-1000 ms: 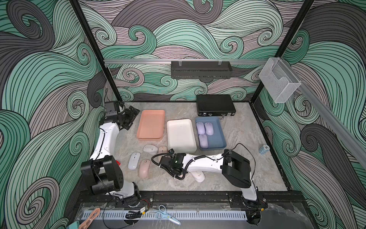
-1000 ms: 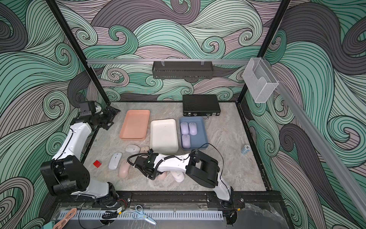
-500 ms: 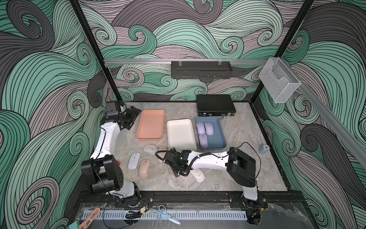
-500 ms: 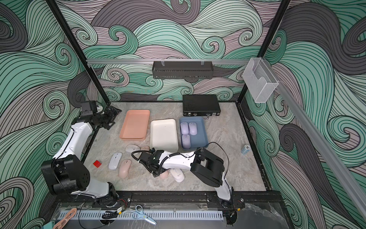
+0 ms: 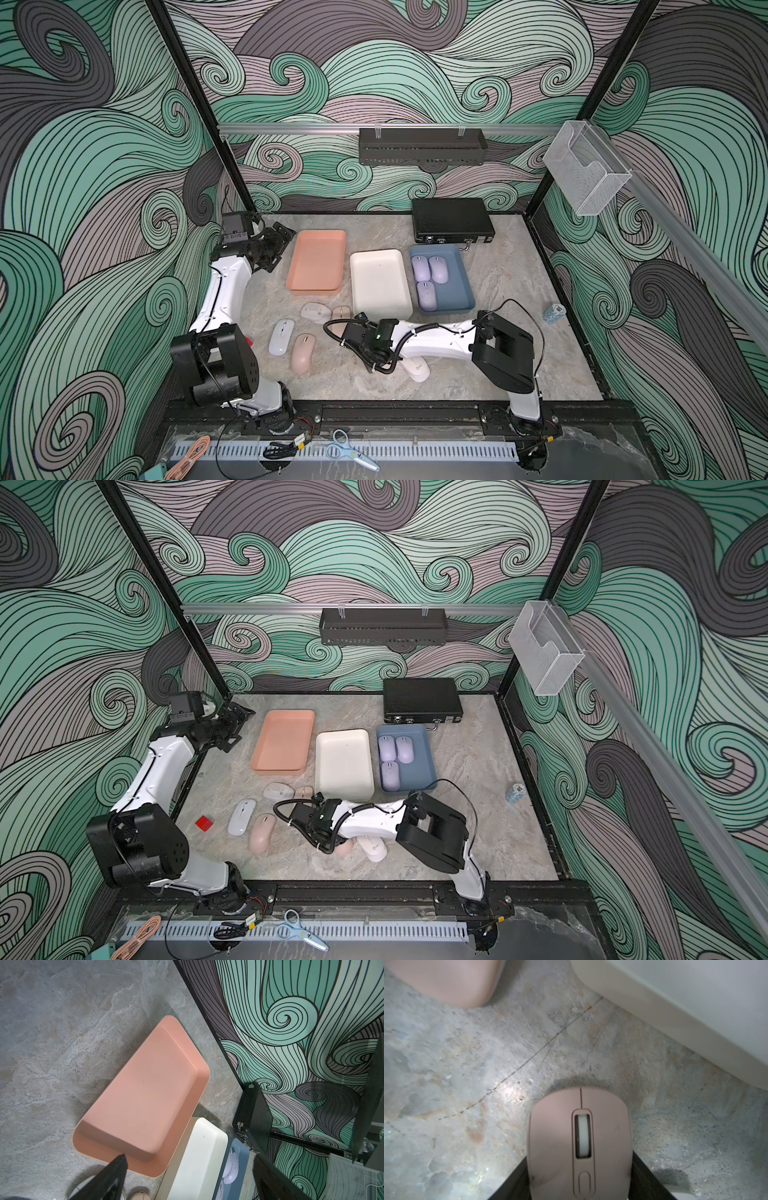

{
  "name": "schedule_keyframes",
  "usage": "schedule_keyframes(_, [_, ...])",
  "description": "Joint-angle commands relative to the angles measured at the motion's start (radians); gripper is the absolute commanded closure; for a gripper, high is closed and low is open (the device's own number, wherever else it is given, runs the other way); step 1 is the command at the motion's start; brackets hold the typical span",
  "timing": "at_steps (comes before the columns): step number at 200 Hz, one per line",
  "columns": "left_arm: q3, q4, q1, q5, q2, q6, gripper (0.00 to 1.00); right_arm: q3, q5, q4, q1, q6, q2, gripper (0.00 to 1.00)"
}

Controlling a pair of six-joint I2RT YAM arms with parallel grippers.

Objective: Place the mice by color into the storage box
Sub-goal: Pick up the mouse from the center of the board.

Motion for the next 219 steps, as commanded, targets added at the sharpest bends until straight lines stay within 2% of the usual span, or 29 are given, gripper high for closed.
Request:
schedule_keyframes(1, [0.006, 0.005, -0.012, 0.011, 0.002, 0.01, 0.07, -0.019, 0.01, 0.01, -0.001, -0.004, 0.044, 0.36])
schedule_keyframes(18, [0.006, 0.006, -0.013, 0.014, 0.004, 0.007, 0.07, -0.02, 0.01, 0.013, -0.001, -0.01, 0.039, 0.37])
schedule_keyframes(57, [0.007, 0.006, -0.014, 0.015, 0.002, 0.006, 0.07, -0.034, 0.014, 0.02, 0.001, -0.02, -0.04, 0.44])
schedule_keyframes(112, [0.004, 0.014, -0.015, 0.028, -0.002, 0.003, 0.07, 0.022, 0.063, -0.05, -0.005, -0.059, -0.146, 0.43])
schedule_keyframes(142, [0.0, 0.017, -0.032, 0.029, 0.005, -0.001, 0.07, 0.087, 0.074, -0.09, -0.05, -0.084, -0.183, 0.43])
schedule_keyframes(161, [-0.007, 0.027, -0.061, 0.037, 0.014, -0.008, 0.07, 0.123, 0.072, -0.091, -0.12, -0.095, -0.195, 0.43])
schedule_keyframes(190, [-0.014, 0.044, -0.116, 0.069, 0.045, -0.026, 0.07, 0.242, 0.047, -0.083, -0.246, -0.113, -0.112, 0.43])
schedule_keyframes(219, [-0.015, 0.044, -0.137, 0.069, 0.067, -0.027, 0.07, 0.435, 0.018, -0.086, -0.331, -0.132, 0.059, 0.43])
